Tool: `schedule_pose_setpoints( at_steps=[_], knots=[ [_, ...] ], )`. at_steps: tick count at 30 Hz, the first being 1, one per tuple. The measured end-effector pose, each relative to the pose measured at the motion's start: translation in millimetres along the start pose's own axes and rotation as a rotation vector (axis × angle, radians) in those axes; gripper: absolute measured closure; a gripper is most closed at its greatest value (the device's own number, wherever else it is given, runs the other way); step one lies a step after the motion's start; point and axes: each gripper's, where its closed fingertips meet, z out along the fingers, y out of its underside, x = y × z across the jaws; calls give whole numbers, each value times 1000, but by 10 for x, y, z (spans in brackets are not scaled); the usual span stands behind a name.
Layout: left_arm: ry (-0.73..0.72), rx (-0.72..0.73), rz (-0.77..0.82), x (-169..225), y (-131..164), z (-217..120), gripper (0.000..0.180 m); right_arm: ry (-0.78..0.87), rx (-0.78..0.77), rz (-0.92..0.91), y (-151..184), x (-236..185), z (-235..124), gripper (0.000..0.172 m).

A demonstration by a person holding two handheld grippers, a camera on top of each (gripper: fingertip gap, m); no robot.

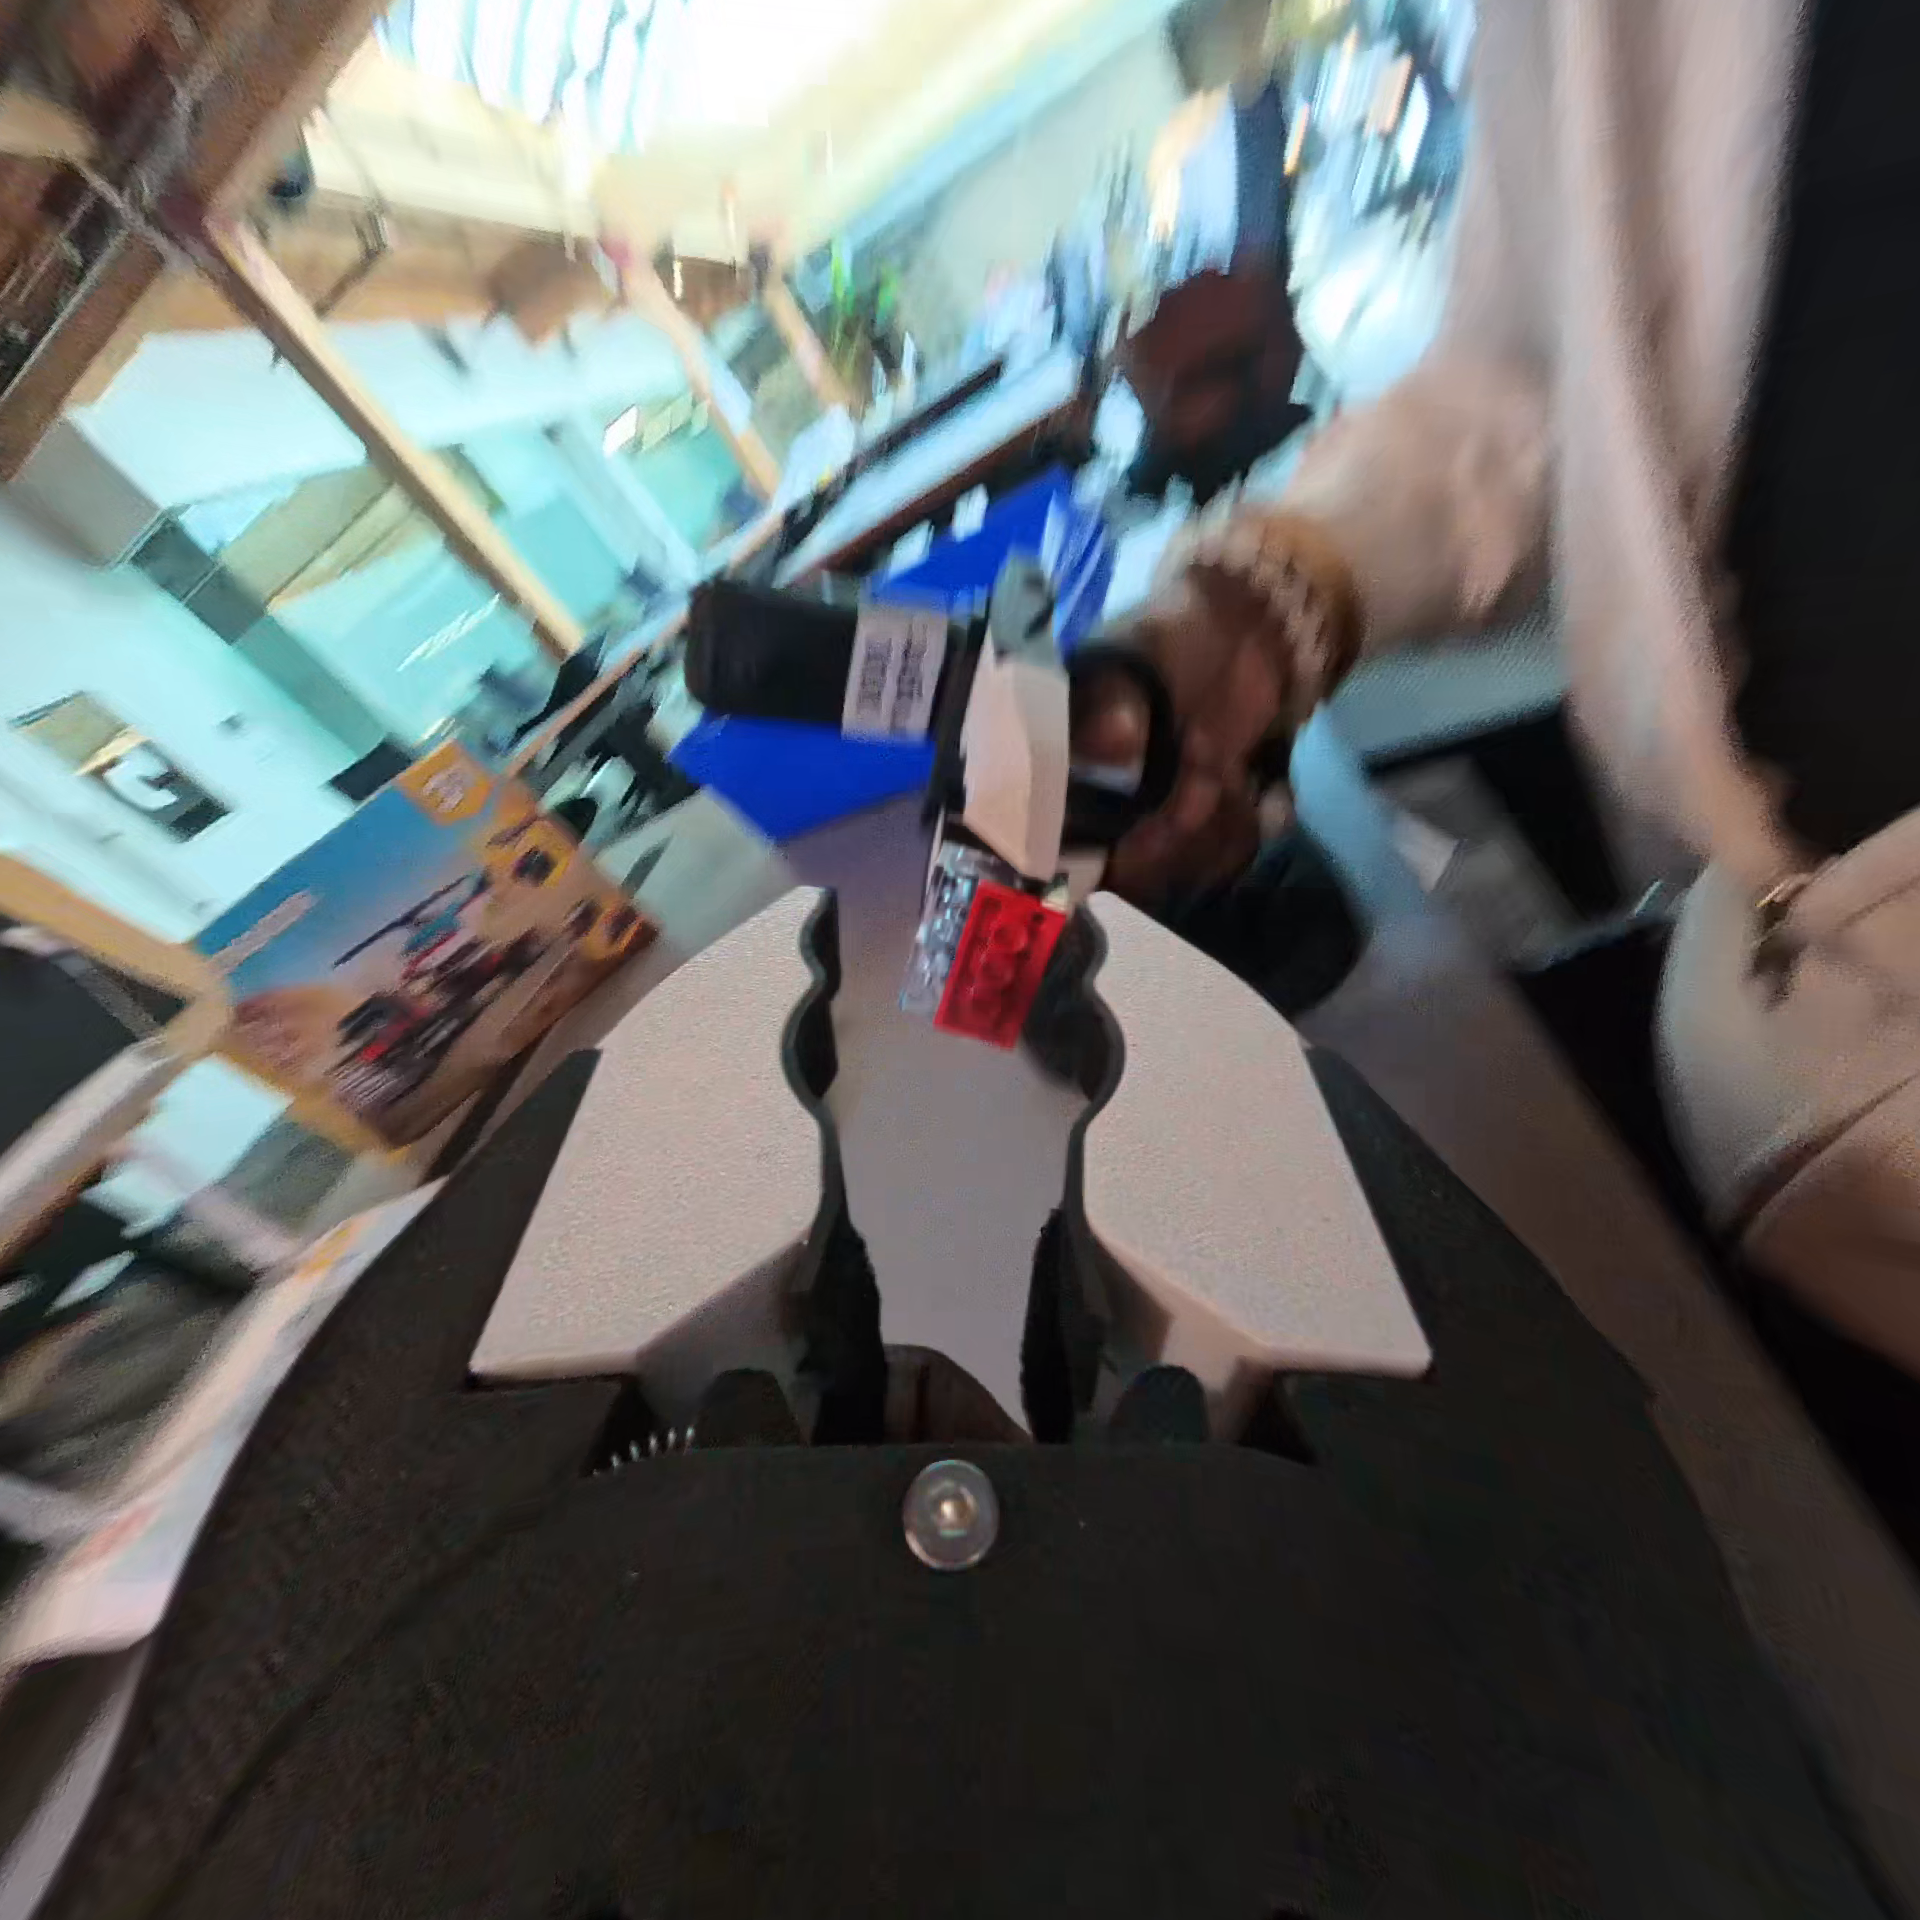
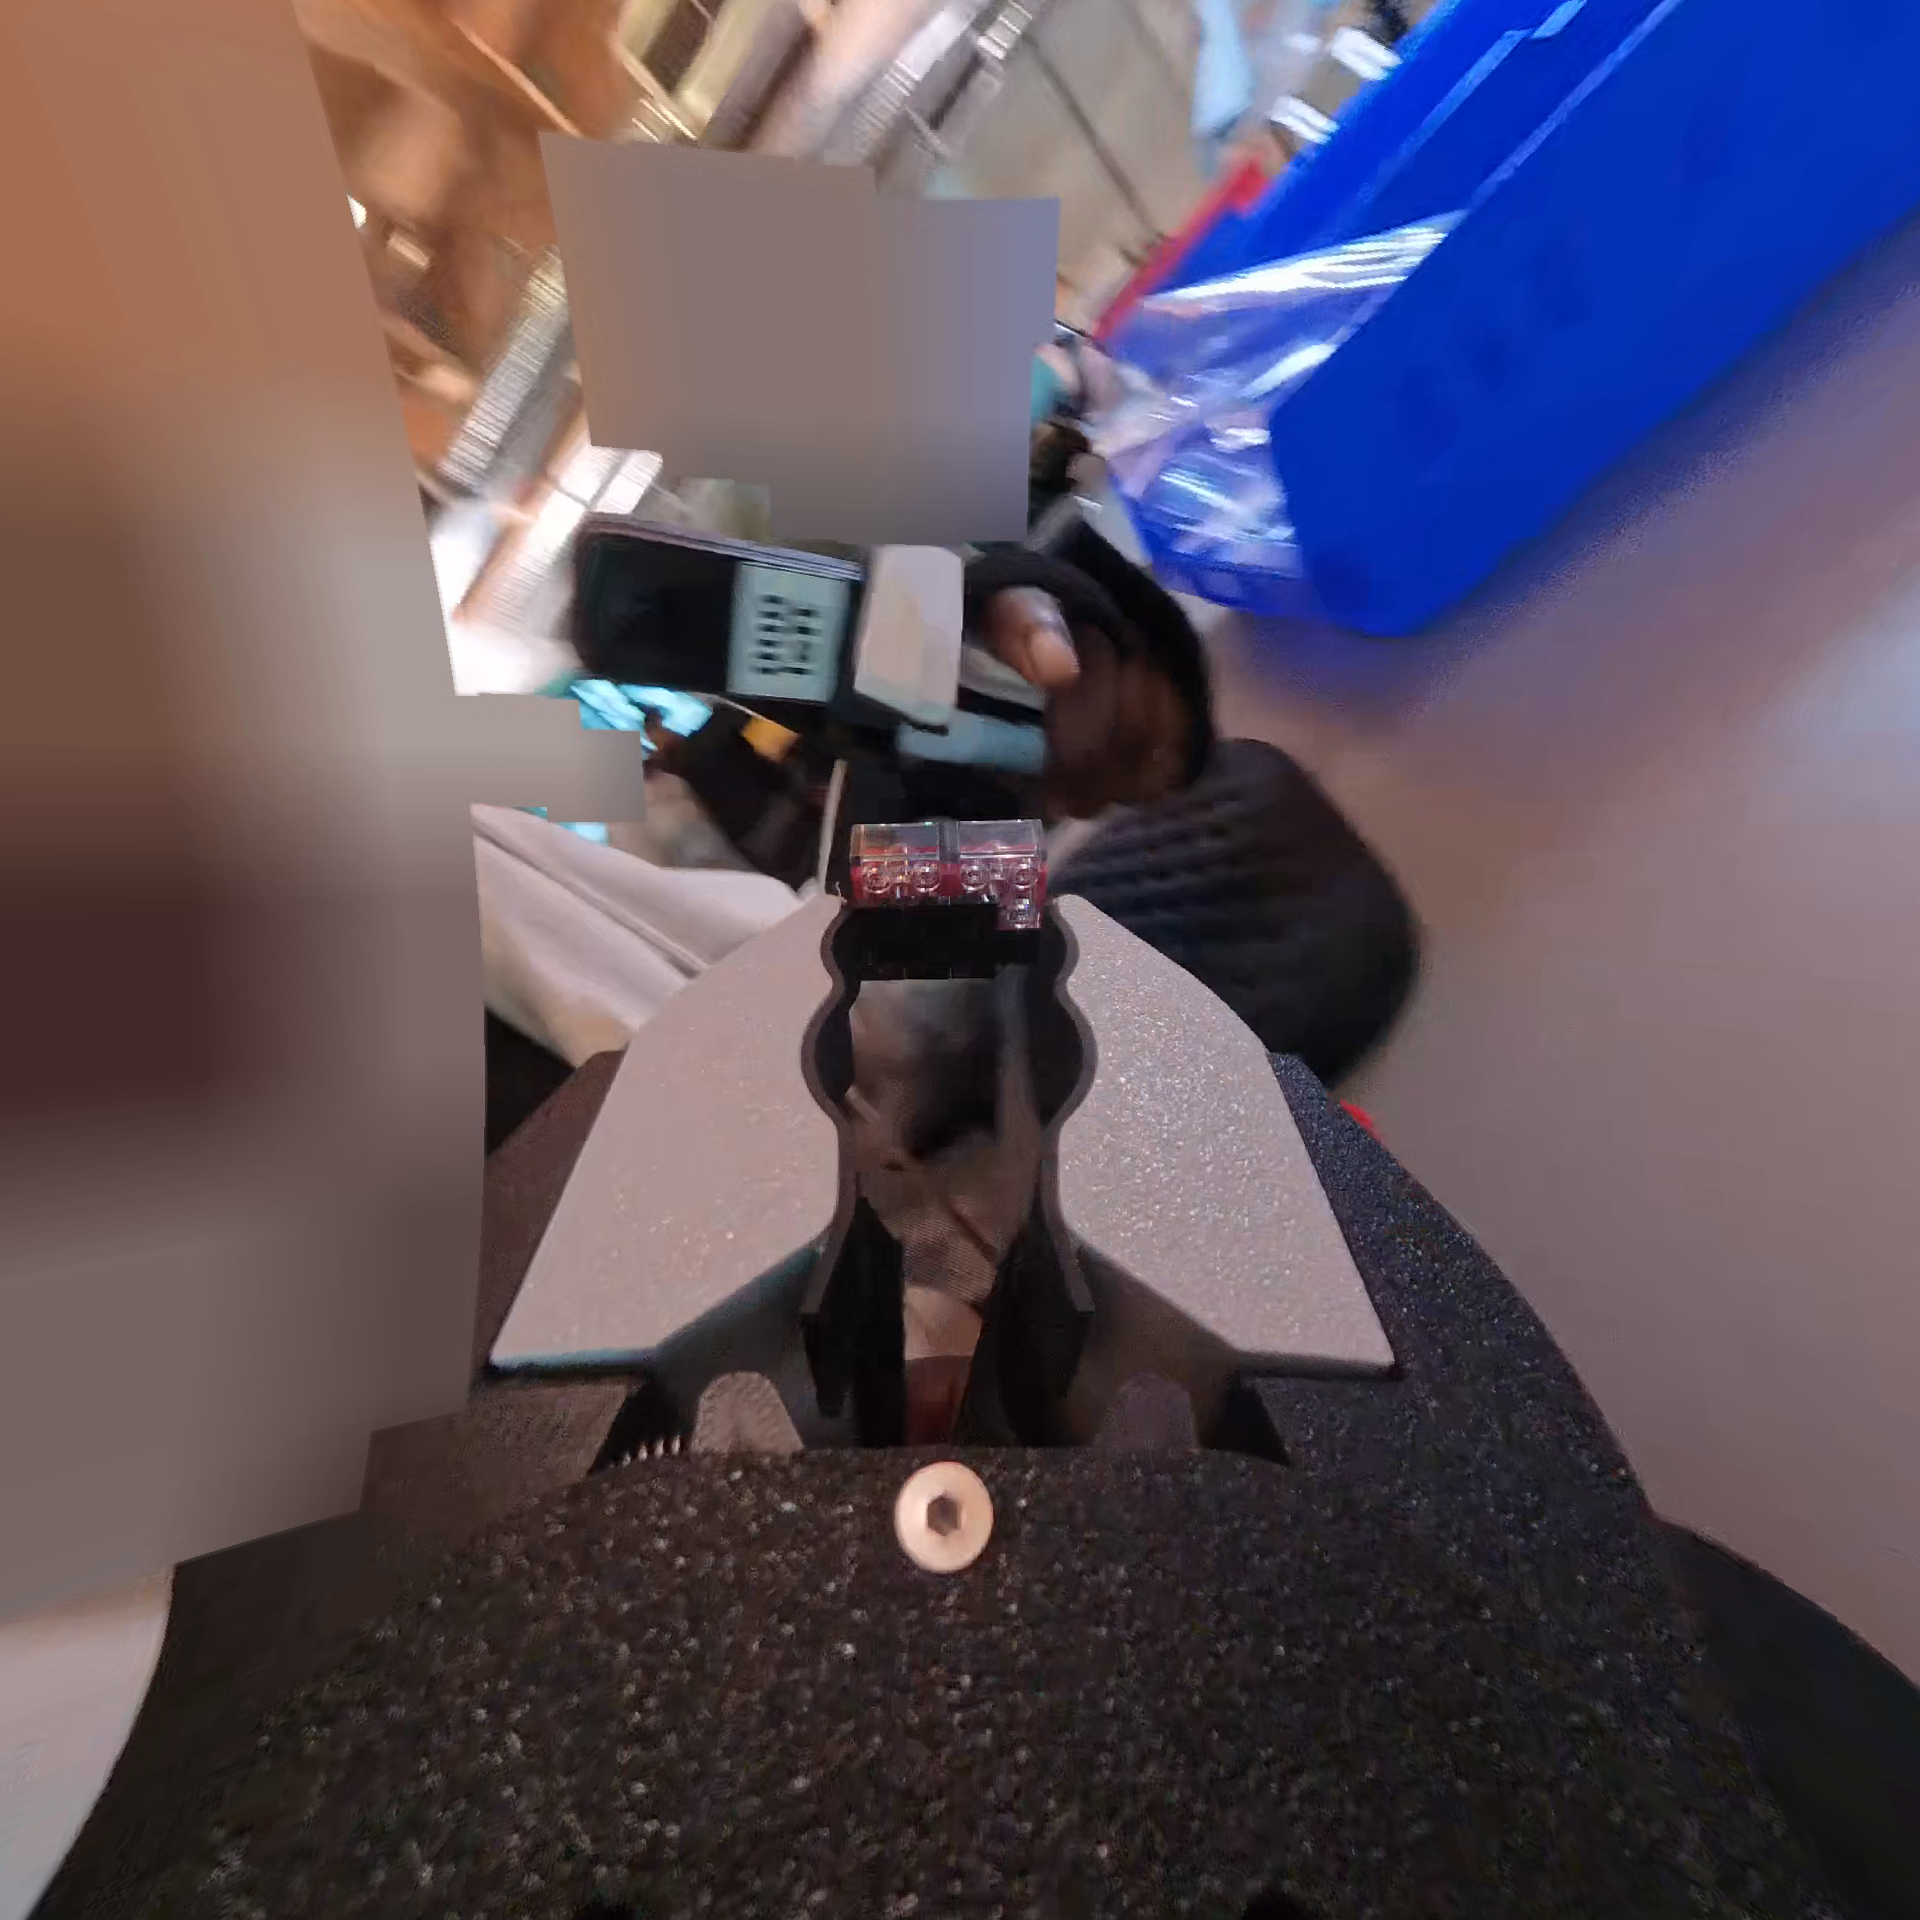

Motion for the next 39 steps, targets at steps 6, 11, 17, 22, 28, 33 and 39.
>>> schedule_pose_setpoints(
  at_steps=[6,11,17,22,28,33,39],
  knots=[
    [-138,-426,484,-100,409,186,143,249,-88,-142,1,199,-59,138],
    [-231,-435,576,-161,447,222,153,361,-93,-281,-38,223,-81,139],
    [-248,-304,478,-137,321,209,153,244,8,-204,-67,102,-86,139],
    [-257,-359,520,-122,375,238,153,284,0,-226,-53,145,-116,139],
    [-309,-523,624,-160,482,290,137,477,-55,-348,-74,305,-197,139],
    [-388,-594,655,-212,544,306,153,582,-105,-439,-68,346,-225,140],
    [-342,-366,481,-95,376,316,153,361,-19,-275,-28,182,-201,140]
  ],
)
